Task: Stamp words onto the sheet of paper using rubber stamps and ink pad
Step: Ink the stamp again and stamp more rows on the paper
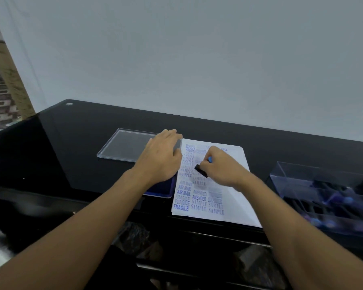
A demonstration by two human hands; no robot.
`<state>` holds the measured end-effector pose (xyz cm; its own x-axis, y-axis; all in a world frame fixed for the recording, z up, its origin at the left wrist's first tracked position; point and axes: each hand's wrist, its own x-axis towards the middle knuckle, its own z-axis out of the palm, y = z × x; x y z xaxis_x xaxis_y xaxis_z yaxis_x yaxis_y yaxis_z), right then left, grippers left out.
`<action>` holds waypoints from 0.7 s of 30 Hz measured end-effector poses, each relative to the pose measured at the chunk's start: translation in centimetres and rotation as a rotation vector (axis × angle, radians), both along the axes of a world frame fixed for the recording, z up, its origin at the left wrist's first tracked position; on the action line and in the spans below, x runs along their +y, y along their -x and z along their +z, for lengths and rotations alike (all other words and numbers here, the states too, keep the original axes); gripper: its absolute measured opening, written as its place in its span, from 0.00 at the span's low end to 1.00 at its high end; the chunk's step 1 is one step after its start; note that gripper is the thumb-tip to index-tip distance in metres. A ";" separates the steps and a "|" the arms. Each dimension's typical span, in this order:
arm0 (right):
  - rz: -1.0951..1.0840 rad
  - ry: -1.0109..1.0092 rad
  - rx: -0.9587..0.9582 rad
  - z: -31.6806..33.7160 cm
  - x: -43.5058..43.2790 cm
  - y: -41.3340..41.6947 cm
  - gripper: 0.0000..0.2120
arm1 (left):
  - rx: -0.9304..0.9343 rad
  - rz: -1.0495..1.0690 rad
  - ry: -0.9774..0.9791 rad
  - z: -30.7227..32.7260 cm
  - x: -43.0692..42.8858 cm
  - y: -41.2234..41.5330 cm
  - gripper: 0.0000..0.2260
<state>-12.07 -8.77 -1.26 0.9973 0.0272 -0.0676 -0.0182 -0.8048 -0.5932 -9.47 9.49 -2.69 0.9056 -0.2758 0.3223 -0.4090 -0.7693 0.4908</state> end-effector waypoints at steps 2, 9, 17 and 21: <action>0.017 0.039 0.020 0.8 -2.0 -0.1 0.04 | 0.011 -0.029 -0.016 0.1 -1.2 0.0 0.21; 0.018 0.102 -0.016 3.0 -6.8 -0.2 0.04 | 0.049 -0.105 -0.033 -0.1 -5.2 0.3 0.21; 0.029 0.235 0.081 2.3 -6.8 -0.9 0.11 | 0.114 -0.135 -0.101 -1.7 -8.1 -0.7 0.19; 0.062 0.327 0.128 1.4 -6.6 -1.2 0.11 | 0.155 -0.148 -0.233 -3.0 -8.8 -1.5 0.19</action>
